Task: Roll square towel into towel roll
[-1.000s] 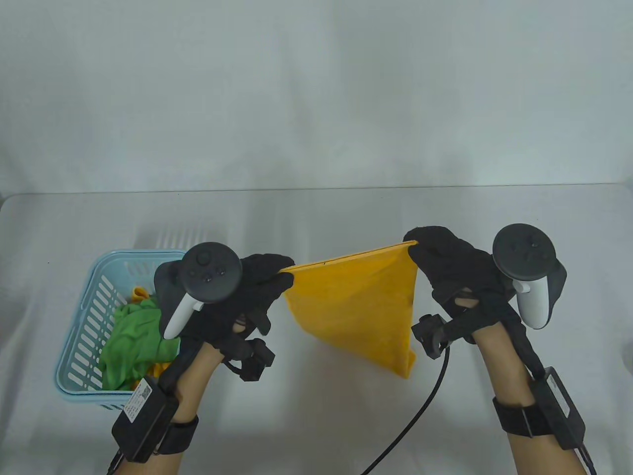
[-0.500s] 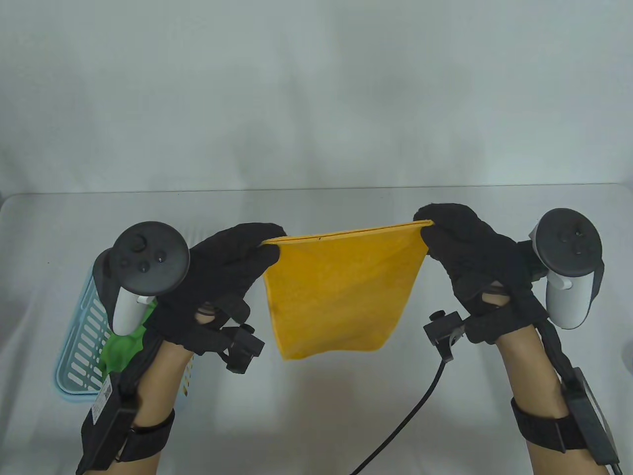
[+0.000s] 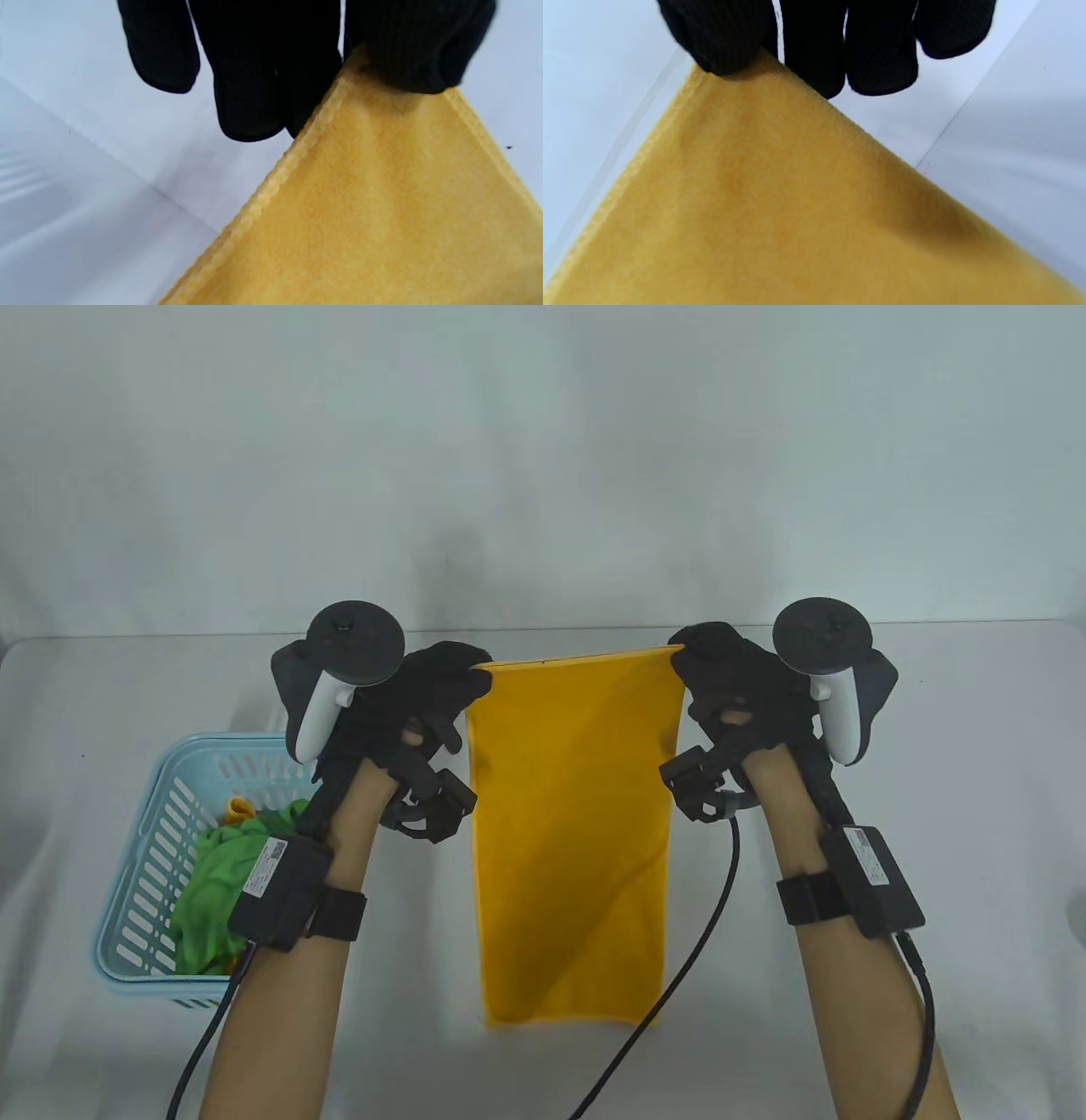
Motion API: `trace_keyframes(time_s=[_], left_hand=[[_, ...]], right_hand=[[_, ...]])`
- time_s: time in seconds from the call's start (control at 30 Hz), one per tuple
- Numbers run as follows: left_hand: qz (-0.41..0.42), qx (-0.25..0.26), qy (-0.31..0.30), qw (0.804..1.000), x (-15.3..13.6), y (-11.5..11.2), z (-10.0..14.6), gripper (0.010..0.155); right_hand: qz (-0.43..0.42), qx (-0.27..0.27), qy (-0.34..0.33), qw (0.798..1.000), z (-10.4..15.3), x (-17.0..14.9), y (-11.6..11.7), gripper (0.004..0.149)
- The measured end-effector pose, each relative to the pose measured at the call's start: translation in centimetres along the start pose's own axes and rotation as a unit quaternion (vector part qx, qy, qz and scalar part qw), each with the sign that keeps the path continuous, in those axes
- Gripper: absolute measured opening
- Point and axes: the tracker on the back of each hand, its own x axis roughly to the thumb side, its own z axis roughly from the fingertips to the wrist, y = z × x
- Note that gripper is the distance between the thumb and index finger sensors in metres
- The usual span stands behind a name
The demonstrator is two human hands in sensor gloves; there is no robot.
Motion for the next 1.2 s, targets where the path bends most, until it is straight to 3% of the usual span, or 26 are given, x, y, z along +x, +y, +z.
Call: trace_keyframes(time_s=[0.17,0.27,0.47,0.63,0.9,1.2], left_hand=[[-0.017,0.037,-0.054,0.998,3.6,3.1,0.6,0.043],[-0.061,0.041,-0.055,0.996,4.1,2.7,0.8,0.044],[-0.104,0.009,-0.002,0.995,-0.1,-3.5,0.0,0.044],[-0.121,-0.044,0.018,0.992,-3.8,-8.3,1.3,0.044],[-0.145,-0.122,-0.022,0.982,-6.4,-12.8,6.1,0.044],[-0.194,-0.170,-0.046,0.965,-8.0,-16.7,10.2,0.045]], right_hand=[[-0.024,-0.025,-0.053,0.998,0.4,3.7,-3.0,0.039],[-0.004,-0.034,-0.060,0.998,0.7,3.7,-3.2,0.039],[0.074,-0.016,-0.026,0.997,0.1,-1.9,0.3,0.039],[0.085,0.037,-0.007,0.996,0.9,-8.2,3.2,0.039],[0.051,0.128,0.015,0.990,4.6,-15.4,4.1,0.039],[0.077,0.200,0.044,0.976,8.1,-20.2,5.0,0.039]])
